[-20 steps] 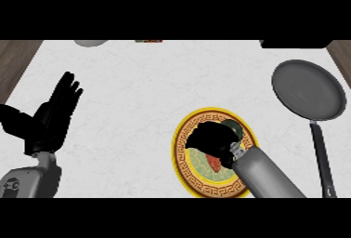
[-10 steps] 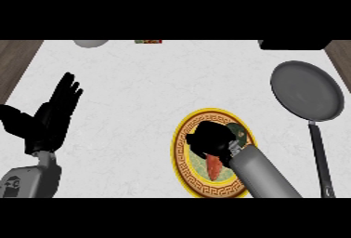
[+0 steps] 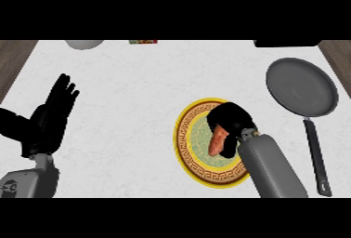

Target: Pick the sweet potato from the plate and place it in the pan

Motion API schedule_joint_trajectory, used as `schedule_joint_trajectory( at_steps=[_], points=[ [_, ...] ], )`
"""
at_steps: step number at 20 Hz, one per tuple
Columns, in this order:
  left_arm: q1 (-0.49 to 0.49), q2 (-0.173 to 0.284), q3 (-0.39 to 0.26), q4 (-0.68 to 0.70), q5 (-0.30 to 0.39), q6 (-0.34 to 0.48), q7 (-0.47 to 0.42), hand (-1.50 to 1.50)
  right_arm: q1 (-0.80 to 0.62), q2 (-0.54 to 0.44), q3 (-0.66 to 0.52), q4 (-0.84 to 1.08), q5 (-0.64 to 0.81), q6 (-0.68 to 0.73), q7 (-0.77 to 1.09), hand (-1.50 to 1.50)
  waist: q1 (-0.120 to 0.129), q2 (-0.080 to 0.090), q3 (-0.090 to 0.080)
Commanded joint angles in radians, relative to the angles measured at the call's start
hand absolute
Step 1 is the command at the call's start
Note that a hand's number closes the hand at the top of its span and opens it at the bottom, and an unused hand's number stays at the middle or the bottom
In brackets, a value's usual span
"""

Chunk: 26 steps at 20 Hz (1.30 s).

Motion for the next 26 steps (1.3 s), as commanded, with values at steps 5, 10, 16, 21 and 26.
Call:
schedule_joint_trajectory(
  at_steps=[5, 10, 16, 21, 26],
  points=[
    [-0.011, -0.020, -0.031, -0.007, -0.013, 0.006, 0.014, 0.00, -0.131, 0.039, -0.165, -0.101, 0.054, -0.224, 0.561, 1.50, 0.027, 0.001, 0.002],
    [0.025, -0.010, -0.023, -0.020, -0.011, -0.007, 0.005, 0.00, -0.217, 0.039, -0.088, -0.244, 0.187, -0.239, 0.715, 1.50, 0.028, -0.004, 0.002],
    [0.040, 0.003, -0.003, -0.032, 0.010, -0.039, 0.014, 0.00, -0.257, 0.039, -0.050, -0.313, 0.171, -0.181, 0.841, 1.50, 0.034, 0.004, 0.003],
    [0.012, -0.017, -0.011, -0.007, -0.013, -0.023, 0.006, 0.00, -0.300, 0.012, -0.157, -0.296, 0.168, -0.206, 0.827, 1.50, 0.033, 0.006, 0.003],
    [0.047, -0.055, -0.042, -0.026, -0.040, -0.001, -0.019, 0.00, -0.281, -0.119, -0.298, -0.223, 0.100, -0.347, 0.728, 1.50, 0.036, 0.008, 0.003]
  ],
)
